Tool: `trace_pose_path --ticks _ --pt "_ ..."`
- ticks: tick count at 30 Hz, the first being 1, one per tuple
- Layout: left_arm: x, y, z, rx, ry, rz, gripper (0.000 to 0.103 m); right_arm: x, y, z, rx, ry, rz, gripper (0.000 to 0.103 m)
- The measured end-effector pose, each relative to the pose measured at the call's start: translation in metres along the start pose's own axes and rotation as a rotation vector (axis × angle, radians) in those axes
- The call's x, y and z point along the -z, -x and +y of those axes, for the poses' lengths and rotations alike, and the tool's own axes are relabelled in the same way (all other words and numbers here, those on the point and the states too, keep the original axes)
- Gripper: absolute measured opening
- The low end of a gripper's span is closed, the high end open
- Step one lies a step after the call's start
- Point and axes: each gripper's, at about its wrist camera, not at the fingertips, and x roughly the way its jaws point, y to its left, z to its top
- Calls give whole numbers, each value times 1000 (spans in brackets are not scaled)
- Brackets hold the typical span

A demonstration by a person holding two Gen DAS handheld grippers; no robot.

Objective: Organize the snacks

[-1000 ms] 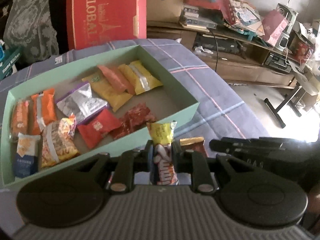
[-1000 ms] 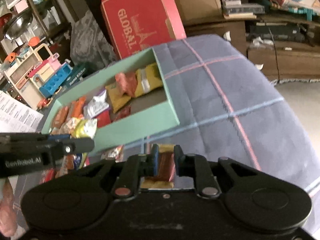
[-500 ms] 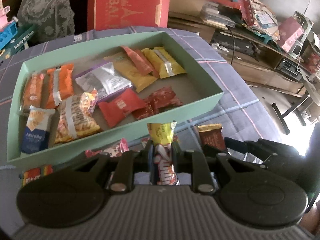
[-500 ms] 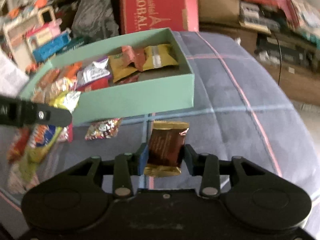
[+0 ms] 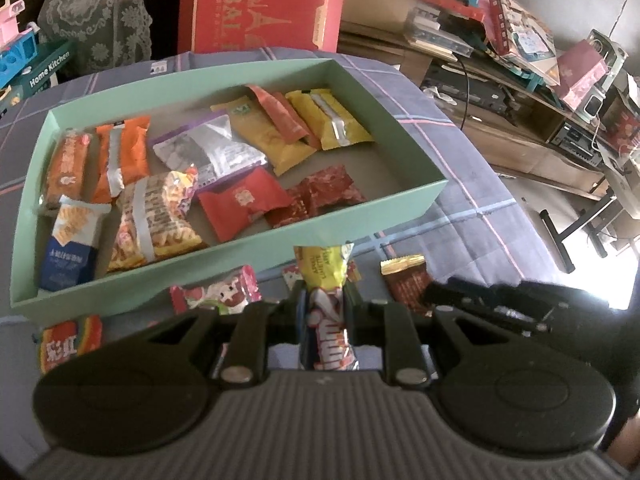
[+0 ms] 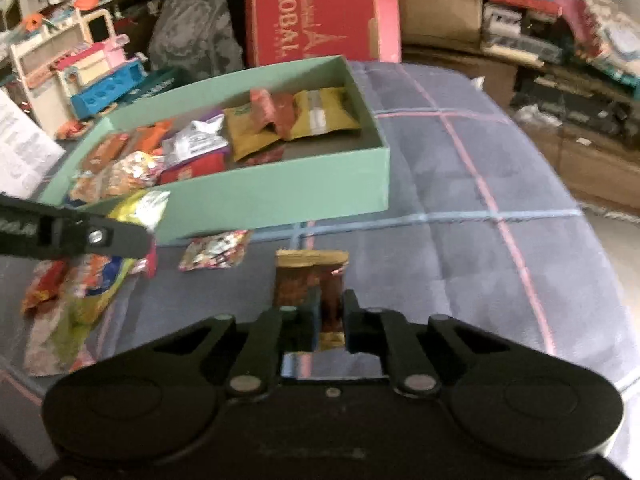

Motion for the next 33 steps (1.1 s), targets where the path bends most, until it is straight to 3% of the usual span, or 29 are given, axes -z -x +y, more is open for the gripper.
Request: trace_pose_path --ticks 7,18,20,21,22,25,33 --pt "2 3 8 9 18 -6 18 -4 1 0 -70 -54 22 33" --pt "6 -1 18 11 41 6 18 1 -15 41 -27 143 35 44" --pt "6 -1 18 11 41 6 18 -1 -15 41 -43 128 51 61" --pt "6 -1 19 11 42 7 18 -1 -13 42 -43 123 47 64" --pt "6 -2 20 13 43 6 18 0 -13 44 -40 133 39 64" --pt "6 -2 20 11 42 7 18 5 -17 50 -12 185 30 47" --pt "18 -8 27 -16 -19 52 22 0 -19 57 -40 227 67 46"
